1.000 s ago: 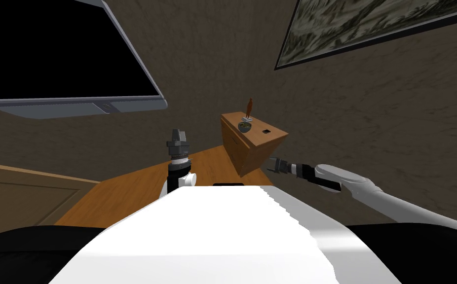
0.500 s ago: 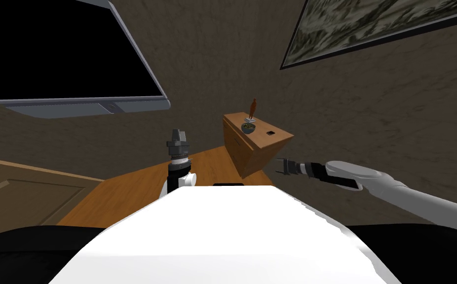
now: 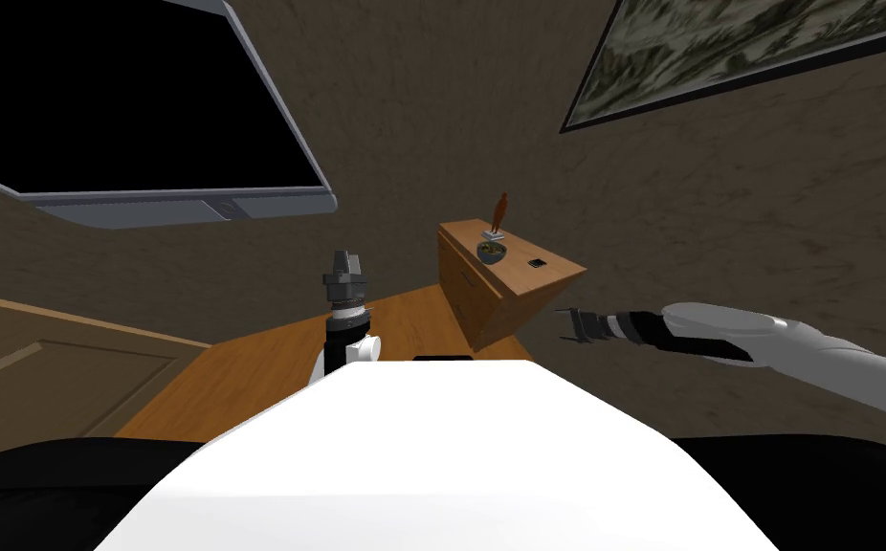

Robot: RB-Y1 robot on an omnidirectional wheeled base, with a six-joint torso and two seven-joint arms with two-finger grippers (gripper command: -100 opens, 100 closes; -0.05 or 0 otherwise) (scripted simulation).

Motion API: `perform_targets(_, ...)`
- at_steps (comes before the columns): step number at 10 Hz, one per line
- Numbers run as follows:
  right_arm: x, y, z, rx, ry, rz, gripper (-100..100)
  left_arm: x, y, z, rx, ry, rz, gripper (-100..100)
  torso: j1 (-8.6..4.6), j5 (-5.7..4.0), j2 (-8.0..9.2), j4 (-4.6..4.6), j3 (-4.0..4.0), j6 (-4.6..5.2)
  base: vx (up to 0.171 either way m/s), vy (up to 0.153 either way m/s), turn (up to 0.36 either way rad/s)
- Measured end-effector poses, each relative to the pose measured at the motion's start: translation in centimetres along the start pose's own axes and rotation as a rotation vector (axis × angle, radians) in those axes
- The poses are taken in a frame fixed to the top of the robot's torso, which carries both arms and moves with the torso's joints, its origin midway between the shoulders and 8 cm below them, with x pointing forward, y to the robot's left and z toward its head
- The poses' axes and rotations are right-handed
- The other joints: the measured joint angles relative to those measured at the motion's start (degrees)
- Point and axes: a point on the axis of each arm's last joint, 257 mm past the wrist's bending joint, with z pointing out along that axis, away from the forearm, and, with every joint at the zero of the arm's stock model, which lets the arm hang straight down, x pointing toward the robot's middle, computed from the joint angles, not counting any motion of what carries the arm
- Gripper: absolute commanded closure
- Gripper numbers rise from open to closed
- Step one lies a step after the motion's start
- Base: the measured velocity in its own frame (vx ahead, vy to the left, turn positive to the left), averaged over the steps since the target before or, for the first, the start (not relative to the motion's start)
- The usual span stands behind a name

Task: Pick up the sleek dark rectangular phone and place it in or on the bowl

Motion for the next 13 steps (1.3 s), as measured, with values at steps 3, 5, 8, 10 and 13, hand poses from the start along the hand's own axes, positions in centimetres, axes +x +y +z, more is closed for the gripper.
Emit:
perform_targets(3, 2.1, -0.4, -2.5, -0.03, 0.079, -0.038, -100, 0.0, 0.0, 0.0, 0.0, 0.0, 0.0, 0, -0.05, -0.01, 0.07, 0.02, 0.04, 0.0, 0.083, 0.041, 0.082)
perform_targets(5, 3.8, -1.1, -4.7, -0.058, 0.146, -0.072, -100, 0.0, 0.0, 0.0, 0.0, 0.0, 0.0, 0, -0.1, -0.04, -0.04, -0.01, -0.03, 0.0, 0.099, 0.018, 0.078)
perform_targets(8, 7.0, -1.4, -8.5, -0.114, 0.257, -0.113, -100, 0.0, 0.0, 0.0, 0.0, 0.0, 0.0, 0, -0.15, -0.06, -0.19, -0.05, -0.12, 0.0, 0.144, 0.019, 0.136)
perform_targets(10, 8.3, -1.7, -10.9, -0.138, 0.308, -0.126, -100, 0.0, 0.0, 0.0, 0.0, 0.0, 0.0, 0, -0.1, -0.06, -0.19, -0.05, -0.12, 0.01, 0.146, 0.012, 0.096)
perform_targets(13, 10.3, -1.3, -14.2, -0.206, 0.382, -0.131, -100, 0.0, 0.0, 0.0, 0.0, 0.0, 0.0, 0, -0.18, -0.07, -0.39, -0.11, -0.24, 0.0, 0.153, -0.007, 0.098)
